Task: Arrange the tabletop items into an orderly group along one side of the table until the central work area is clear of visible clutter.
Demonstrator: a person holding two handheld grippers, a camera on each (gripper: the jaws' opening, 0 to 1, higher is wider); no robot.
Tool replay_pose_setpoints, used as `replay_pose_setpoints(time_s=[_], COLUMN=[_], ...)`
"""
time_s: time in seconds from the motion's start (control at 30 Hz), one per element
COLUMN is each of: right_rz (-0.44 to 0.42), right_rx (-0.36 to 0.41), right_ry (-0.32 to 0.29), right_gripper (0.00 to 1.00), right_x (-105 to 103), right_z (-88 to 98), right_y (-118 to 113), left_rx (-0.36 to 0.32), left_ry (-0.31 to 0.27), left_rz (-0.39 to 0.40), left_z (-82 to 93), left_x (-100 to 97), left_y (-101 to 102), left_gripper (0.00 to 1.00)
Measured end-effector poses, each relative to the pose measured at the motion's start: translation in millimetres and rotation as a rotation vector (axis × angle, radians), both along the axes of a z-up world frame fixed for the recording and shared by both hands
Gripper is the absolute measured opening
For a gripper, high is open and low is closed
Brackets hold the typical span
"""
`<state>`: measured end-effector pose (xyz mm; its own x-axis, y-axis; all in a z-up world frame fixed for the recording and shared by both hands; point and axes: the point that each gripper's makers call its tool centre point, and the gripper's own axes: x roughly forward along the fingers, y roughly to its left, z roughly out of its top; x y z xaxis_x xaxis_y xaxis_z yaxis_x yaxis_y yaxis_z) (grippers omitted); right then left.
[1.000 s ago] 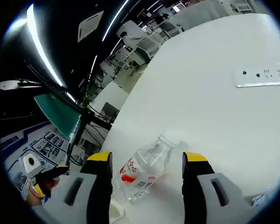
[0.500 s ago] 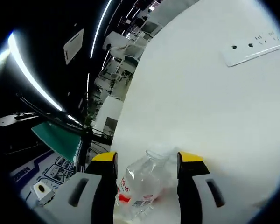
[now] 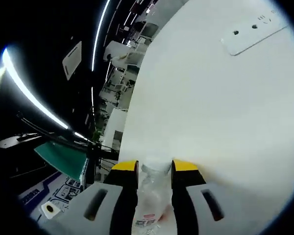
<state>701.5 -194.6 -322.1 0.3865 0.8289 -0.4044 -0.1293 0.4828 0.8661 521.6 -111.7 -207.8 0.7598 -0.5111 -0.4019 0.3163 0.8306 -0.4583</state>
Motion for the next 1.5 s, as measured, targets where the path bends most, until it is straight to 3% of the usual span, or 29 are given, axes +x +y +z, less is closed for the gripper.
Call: replay_pose_setpoints(time_s=[0.3, 0.57, 0.9, 1.1, 1.3, 1.37, 1.5], right_rz=[-0.001, 0.032, 0.129, 0.193, 0.274, 0.297, 0.339], right_rx=[0.019, 0.01, -0.005, -0.022, -0.056, -0.064, -0.094], right_ry=[0.002, -0.071, -0.246, -0.354, -0.484, -0.526, -0.596], right_gripper=[0.2, 0.2, 0.2, 0.2, 0.2, 0.2, 0.2], right_x=[0.9, -0.7, -8.2, -18.1, -32.2, -38.3, -48.7], right_z=[1.2, 17.4, 47.8, 66.3, 84.6, 90.9, 100.8], right_y=[3.1, 6.5, 13.7, 20.4, 29.8, 33.7, 38.8], left_rx=[0.003, -0.012, -0.012, 0.005, 0.017, -0.017, -0.034], left_ry=[0.01, 0.009, -0.004, 0.01, 0.031, 0.032, 0.037], left_rz=[-0.001, -0.009, -0.071, -0.145, -0.265, -0.286, -0.344], left_z=[-7.0, -6.8, -9.6, -22.3, -41.6, -44.0, -53.0], left_x=[2.5, 4.6, 18.8, 39.9, 62.6, 68.6, 70.9], left_y=[1.7, 1.2, -3.7, -13.7, -36.7, -45.1, -57.9], left_gripper=[0.77, 0.75, 0.75, 0.74, 0.73, 0.72, 0.63])
